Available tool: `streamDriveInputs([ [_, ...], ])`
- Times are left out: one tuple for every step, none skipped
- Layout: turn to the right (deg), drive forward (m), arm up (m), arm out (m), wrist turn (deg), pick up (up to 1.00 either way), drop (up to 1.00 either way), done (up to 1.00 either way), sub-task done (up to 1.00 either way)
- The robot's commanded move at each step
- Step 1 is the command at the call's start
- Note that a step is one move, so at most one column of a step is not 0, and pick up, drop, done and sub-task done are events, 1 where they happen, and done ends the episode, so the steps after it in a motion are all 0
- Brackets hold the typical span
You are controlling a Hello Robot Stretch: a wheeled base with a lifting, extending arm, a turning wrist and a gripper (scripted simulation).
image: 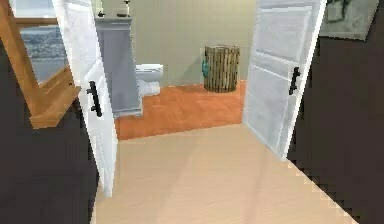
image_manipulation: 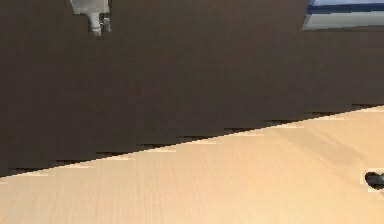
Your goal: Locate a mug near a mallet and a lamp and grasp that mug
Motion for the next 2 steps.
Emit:
streamDriveInputs([
  [0.0,1.00,0.00,0.00,0.0,0.00,0.00,0.00,0.00],
  [3.0,0.00,0.00,0.00,0.0,0.00,0.00,0.00,0.00],
])
